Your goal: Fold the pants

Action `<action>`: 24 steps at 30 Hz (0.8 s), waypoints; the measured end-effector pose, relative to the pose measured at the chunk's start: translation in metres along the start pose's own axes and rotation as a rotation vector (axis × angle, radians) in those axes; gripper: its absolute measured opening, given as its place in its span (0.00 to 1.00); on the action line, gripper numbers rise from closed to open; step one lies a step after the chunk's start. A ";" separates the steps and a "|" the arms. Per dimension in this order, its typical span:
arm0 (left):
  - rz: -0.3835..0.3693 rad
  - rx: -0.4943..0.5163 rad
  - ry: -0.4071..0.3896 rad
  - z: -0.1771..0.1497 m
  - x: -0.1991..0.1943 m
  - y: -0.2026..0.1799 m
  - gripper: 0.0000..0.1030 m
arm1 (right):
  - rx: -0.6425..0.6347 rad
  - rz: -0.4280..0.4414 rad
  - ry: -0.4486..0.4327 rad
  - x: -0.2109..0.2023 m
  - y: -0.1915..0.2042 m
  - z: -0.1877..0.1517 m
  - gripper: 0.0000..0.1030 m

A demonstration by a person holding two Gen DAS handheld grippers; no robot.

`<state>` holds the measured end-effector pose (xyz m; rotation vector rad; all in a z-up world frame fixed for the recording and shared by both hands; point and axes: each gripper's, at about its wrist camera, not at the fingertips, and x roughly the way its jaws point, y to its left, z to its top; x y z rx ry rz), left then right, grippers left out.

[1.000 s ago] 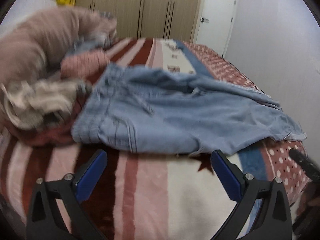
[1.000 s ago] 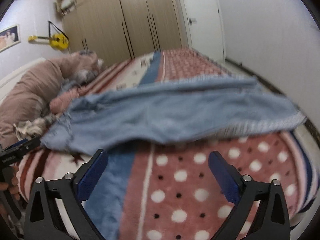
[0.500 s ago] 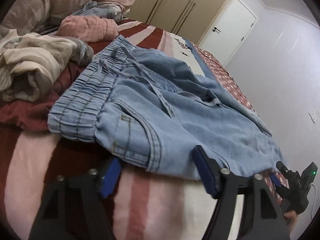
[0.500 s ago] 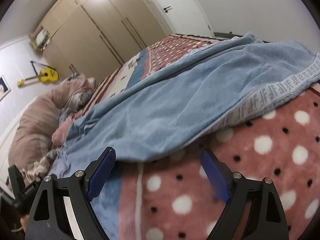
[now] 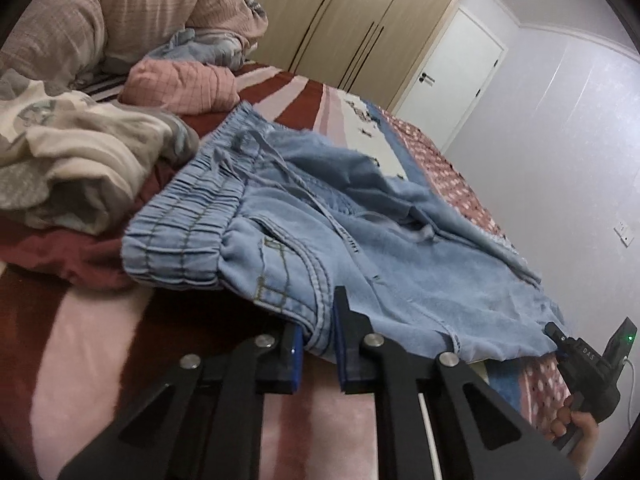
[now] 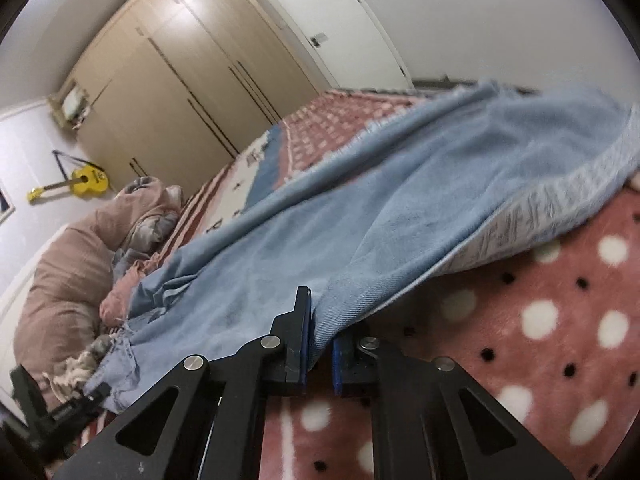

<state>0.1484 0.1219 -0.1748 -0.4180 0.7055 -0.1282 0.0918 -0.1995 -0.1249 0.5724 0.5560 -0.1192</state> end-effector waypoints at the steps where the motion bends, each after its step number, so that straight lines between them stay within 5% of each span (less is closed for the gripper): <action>1: 0.002 0.000 -0.005 0.001 -0.005 0.001 0.09 | -0.001 0.010 -0.005 -0.003 0.002 0.001 0.03; 10: -0.035 0.023 -0.013 0.004 -0.034 0.004 0.09 | -0.024 0.022 -0.017 -0.037 0.019 -0.002 0.02; 20: -0.044 0.119 -0.020 0.025 -0.021 -0.003 0.09 | -0.079 0.036 0.002 -0.020 0.020 0.007 0.02; 24: -0.040 0.120 0.040 0.041 -0.013 -0.008 0.09 | -0.091 0.007 0.020 -0.009 0.029 0.017 0.02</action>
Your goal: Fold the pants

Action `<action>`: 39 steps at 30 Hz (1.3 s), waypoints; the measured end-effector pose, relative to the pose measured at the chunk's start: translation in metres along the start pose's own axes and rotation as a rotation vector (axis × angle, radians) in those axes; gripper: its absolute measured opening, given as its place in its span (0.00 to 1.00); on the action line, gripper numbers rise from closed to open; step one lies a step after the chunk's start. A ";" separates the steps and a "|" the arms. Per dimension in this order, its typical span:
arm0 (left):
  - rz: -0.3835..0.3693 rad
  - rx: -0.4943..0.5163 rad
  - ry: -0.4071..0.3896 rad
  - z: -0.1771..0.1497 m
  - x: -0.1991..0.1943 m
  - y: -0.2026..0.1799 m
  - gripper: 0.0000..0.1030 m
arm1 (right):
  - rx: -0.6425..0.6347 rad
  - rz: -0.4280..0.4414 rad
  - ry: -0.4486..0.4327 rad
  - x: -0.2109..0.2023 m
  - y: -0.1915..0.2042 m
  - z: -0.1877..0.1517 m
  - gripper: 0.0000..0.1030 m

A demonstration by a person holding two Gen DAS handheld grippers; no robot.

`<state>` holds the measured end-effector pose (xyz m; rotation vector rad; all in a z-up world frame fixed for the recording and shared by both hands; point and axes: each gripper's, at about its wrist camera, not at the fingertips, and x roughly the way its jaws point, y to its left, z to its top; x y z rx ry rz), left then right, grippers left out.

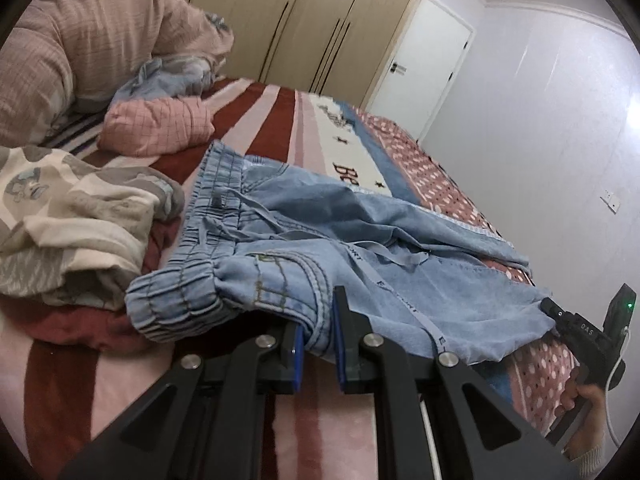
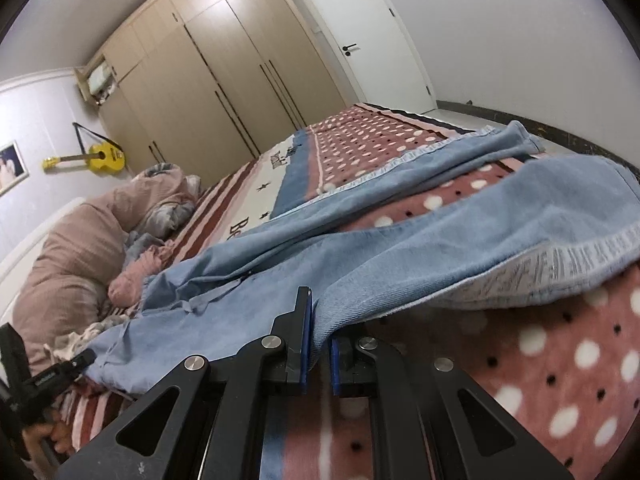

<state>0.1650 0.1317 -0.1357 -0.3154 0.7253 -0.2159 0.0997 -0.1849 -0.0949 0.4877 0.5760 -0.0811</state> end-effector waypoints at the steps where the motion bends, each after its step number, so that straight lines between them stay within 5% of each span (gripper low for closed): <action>1: 0.001 -0.015 0.024 0.007 0.001 0.000 0.09 | 0.002 -0.010 0.017 0.003 0.002 0.004 0.02; 12: 0.101 -0.117 0.274 0.072 0.007 -0.022 0.09 | 0.110 -0.069 0.271 0.014 0.014 0.077 0.02; 21: 0.183 -0.149 0.364 0.120 0.023 -0.040 0.09 | 0.089 -0.064 0.447 0.044 0.019 0.127 0.02; 29: 0.193 -0.144 0.388 0.156 0.052 -0.035 0.10 | 0.018 -0.059 0.522 0.085 0.031 0.163 0.02; 39: 0.132 -0.080 0.475 0.203 0.133 -0.015 0.10 | 0.015 -0.120 0.572 0.157 0.034 0.194 0.03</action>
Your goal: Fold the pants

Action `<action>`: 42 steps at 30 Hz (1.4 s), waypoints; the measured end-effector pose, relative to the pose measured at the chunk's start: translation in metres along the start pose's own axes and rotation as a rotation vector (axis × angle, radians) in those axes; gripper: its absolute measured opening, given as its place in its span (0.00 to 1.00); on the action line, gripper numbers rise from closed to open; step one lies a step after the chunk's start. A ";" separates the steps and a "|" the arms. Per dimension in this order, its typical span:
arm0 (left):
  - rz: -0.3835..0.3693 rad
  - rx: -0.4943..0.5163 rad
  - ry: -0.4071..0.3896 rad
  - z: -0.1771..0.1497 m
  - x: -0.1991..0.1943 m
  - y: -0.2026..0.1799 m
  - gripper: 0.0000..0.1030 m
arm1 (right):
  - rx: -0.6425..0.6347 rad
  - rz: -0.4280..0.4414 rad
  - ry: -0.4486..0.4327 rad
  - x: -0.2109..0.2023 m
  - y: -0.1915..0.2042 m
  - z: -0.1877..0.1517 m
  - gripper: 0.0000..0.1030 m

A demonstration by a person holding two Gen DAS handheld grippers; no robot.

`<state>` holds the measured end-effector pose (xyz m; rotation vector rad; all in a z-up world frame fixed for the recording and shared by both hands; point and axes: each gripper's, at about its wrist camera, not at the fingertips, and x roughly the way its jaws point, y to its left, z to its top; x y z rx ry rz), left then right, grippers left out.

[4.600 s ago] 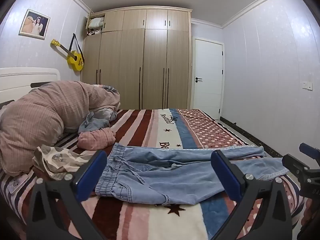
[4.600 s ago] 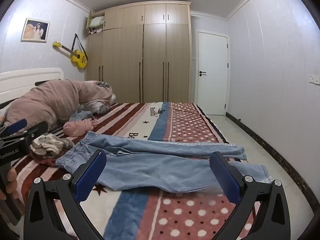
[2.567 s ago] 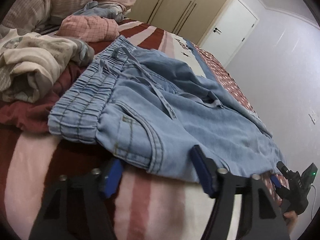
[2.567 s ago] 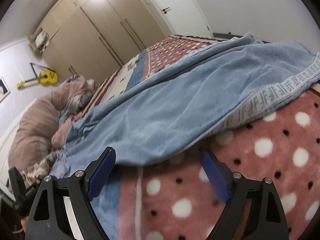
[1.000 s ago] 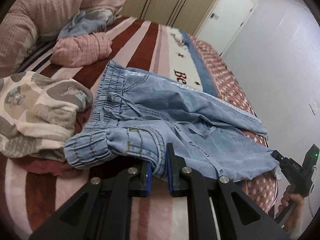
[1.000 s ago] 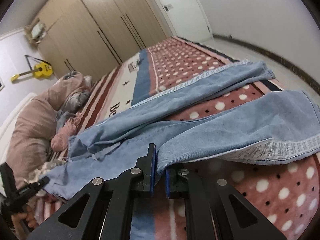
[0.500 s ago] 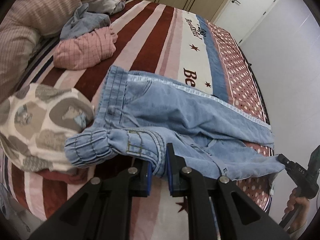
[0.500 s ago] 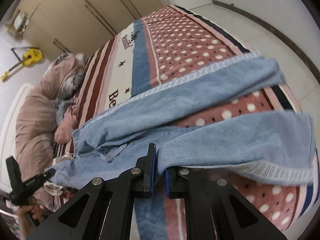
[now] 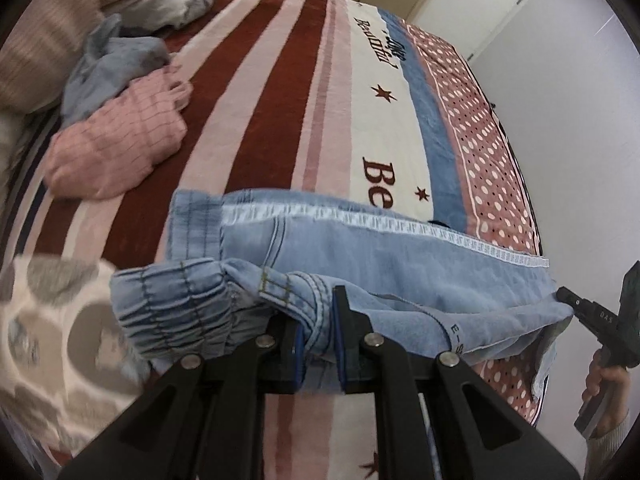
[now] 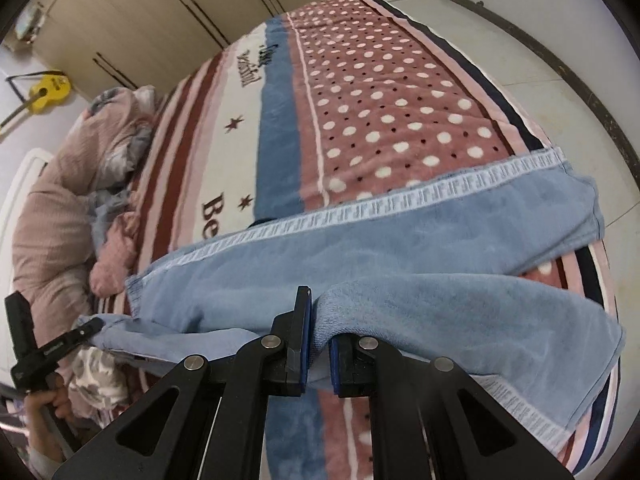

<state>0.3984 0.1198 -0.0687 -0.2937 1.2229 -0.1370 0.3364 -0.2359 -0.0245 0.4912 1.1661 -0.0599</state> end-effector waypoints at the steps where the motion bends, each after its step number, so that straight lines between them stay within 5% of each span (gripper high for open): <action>1: -0.008 0.002 0.013 0.009 0.006 0.001 0.10 | -0.007 -0.014 0.003 0.005 0.002 0.007 0.03; 9: -0.030 0.037 0.097 0.058 0.050 -0.001 0.12 | 0.026 -0.077 0.048 0.042 0.001 0.053 0.03; 18: -0.030 0.051 0.218 0.075 0.099 0.005 0.14 | 0.055 -0.112 0.123 0.084 -0.010 0.070 0.03; 22: -0.081 0.021 0.247 0.078 0.110 0.013 0.34 | 0.070 -0.122 0.159 0.098 -0.014 0.076 0.04; 25: -0.107 0.010 0.253 0.079 0.110 0.017 0.49 | 0.098 -0.119 0.186 0.107 -0.017 0.080 0.13; 26: -0.095 0.012 0.243 0.080 0.108 0.019 0.57 | 0.104 -0.115 0.186 0.108 -0.016 0.080 0.19; 31: 0.014 0.038 0.169 0.084 0.094 0.035 0.61 | 0.050 -0.122 0.186 0.112 0.000 0.084 0.43; 34: -0.002 0.005 0.185 0.082 0.092 0.048 0.61 | -0.004 -0.153 0.180 0.113 0.010 0.087 0.45; 42: 0.131 -0.005 0.189 0.067 0.085 0.080 0.61 | 0.031 -0.104 0.113 0.096 0.008 0.110 0.46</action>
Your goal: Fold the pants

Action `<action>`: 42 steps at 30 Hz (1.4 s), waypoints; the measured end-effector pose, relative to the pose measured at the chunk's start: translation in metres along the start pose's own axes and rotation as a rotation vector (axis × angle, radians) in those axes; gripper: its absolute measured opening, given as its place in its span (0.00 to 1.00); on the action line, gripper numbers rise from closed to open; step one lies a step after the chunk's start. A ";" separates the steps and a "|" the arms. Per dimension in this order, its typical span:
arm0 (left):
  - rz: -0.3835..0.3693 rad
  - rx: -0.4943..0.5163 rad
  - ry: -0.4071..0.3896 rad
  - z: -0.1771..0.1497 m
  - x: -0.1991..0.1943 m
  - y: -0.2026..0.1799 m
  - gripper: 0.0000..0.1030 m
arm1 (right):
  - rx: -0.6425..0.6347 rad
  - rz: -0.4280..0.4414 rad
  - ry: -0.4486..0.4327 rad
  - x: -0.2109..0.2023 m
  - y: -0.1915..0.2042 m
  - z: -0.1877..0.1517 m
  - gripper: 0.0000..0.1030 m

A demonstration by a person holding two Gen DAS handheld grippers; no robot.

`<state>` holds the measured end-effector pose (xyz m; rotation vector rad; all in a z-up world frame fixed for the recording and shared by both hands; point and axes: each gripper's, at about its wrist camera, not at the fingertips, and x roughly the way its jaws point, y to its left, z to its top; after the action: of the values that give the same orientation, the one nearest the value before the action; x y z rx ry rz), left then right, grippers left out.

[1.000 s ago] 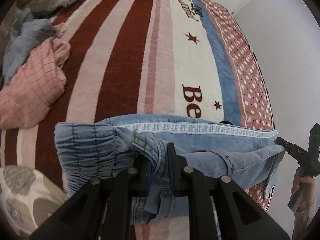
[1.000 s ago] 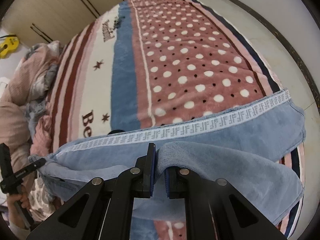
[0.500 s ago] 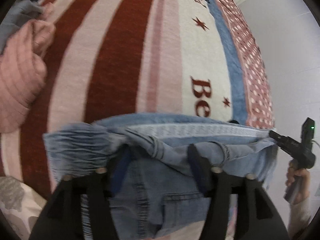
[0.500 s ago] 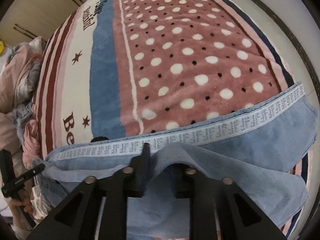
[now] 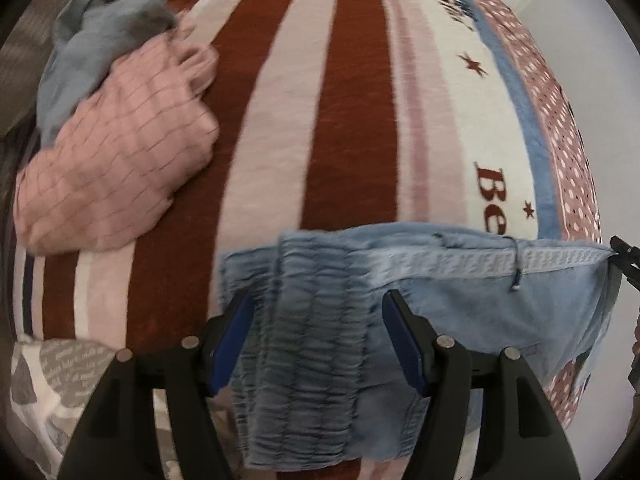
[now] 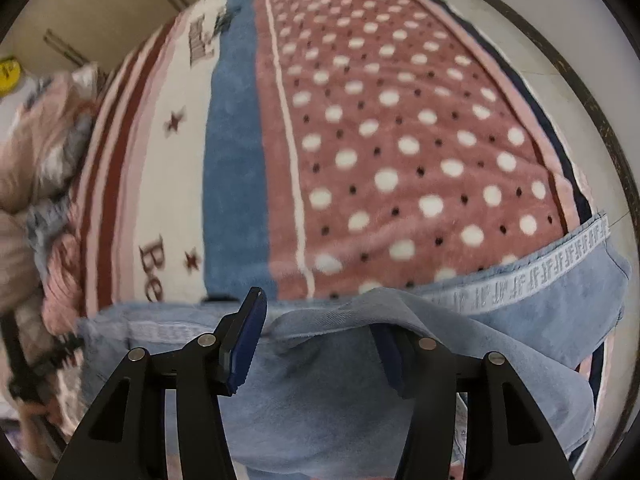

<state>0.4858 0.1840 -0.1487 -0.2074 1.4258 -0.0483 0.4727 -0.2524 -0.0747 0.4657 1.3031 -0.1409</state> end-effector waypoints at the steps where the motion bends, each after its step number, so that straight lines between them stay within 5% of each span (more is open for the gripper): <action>1: -0.001 -0.016 0.009 -0.001 0.002 0.005 0.61 | -0.005 0.001 -0.002 -0.001 0.003 0.003 0.46; 4: -0.021 -0.032 -0.004 -0.006 0.006 0.015 0.59 | -0.076 -0.050 0.031 0.008 0.018 0.002 0.53; 7: -0.051 -0.043 -0.011 -0.009 0.009 0.015 0.43 | -0.137 -0.085 0.037 0.014 0.030 -0.005 0.54; 14: -0.059 -0.029 -0.043 -0.004 0.008 0.011 0.29 | -0.130 -0.058 0.022 0.017 0.036 -0.003 0.55; 17: -0.082 -0.004 -0.031 -0.001 0.006 0.015 0.34 | -0.165 -0.071 0.023 0.019 0.045 -0.001 0.54; 19: -0.033 0.041 -0.005 0.005 0.011 0.013 0.54 | -0.182 -0.083 0.028 0.021 0.050 0.000 0.54; 21: -0.024 0.059 0.004 0.008 0.015 0.016 0.55 | -0.181 -0.079 0.036 0.023 0.051 0.000 0.54; 24: -0.108 0.056 0.026 0.008 0.020 0.019 0.55 | -0.181 -0.078 0.037 0.023 0.052 -0.001 0.54; 26: -0.172 0.050 0.046 0.006 0.024 0.018 0.49 | -0.179 -0.087 0.025 0.022 0.052 -0.002 0.54; 32: -0.191 0.038 0.022 0.002 0.026 0.019 0.38 | -0.160 -0.082 -0.010 0.018 0.053 -0.006 0.54; 38: -0.170 0.090 -0.047 -0.006 0.001 0.009 0.20 | -0.186 -0.106 -0.024 0.013 0.058 -0.010 0.54; 42: -0.144 0.057 -0.114 -0.013 -0.017 0.019 0.16 | -0.170 -0.095 -0.054 0.008 0.064 -0.008 0.54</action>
<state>0.4687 0.2040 -0.1366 -0.2615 1.2926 -0.1918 0.4901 -0.1904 -0.0679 0.2536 1.2727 -0.1193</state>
